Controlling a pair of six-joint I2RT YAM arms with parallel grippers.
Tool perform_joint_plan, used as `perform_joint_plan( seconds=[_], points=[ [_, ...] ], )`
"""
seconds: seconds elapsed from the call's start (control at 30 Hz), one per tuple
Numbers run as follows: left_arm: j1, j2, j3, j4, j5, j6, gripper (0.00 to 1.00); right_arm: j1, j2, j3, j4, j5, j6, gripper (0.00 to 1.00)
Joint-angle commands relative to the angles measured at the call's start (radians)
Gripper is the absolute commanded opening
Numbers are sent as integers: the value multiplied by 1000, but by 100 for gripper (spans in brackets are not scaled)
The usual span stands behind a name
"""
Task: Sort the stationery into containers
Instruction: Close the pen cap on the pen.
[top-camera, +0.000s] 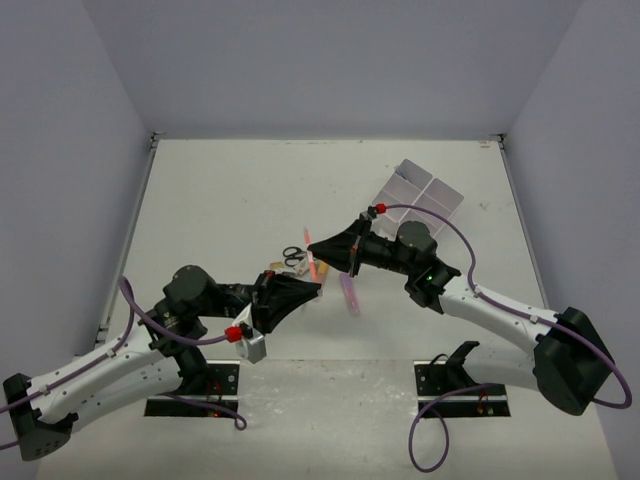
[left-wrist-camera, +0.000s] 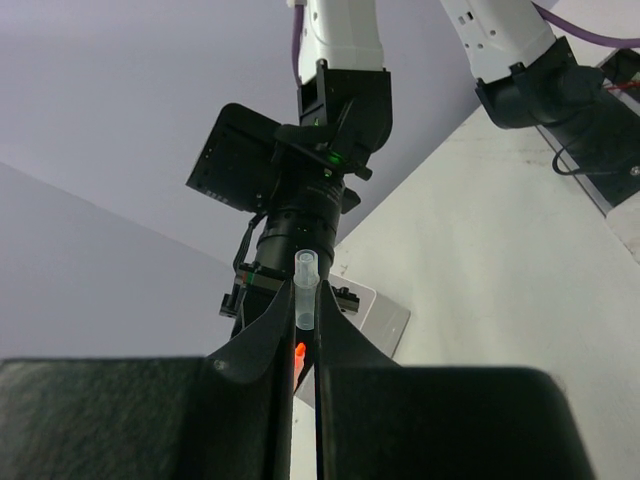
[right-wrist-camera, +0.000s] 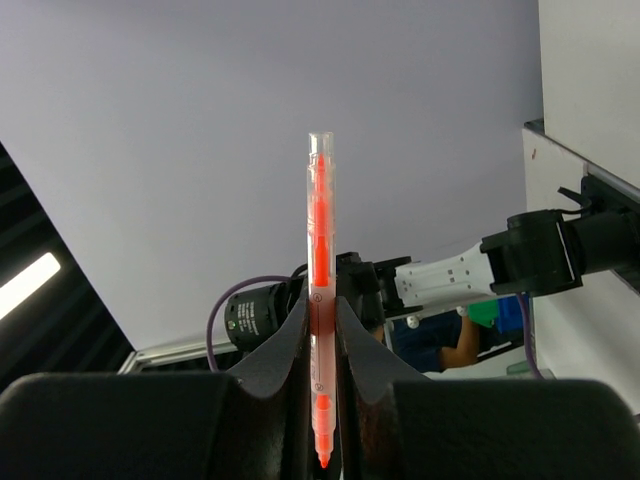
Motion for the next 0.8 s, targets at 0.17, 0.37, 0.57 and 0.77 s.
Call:
perform_joint_plan(
  seconds=[0.17, 0.37, 0.57, 0.77],
  points=[
    [-3, -32, 40, -100, 13, 88, 0, 4, 1, 42, -22, 58, -23, 0],
    [-3, -77, 15, -96, 29, 80, 0, 4, -8, 43, -65, 85, -29, 0],
    [-3, -72, -5, -67, 50, 59, 0, 4, -14, 43, -65, 84, -29, 0],
    [-3, -41, -16, -46, 68, 47, 0, 4, -26, 41, -80, 92, -28, 0]
  ],
)
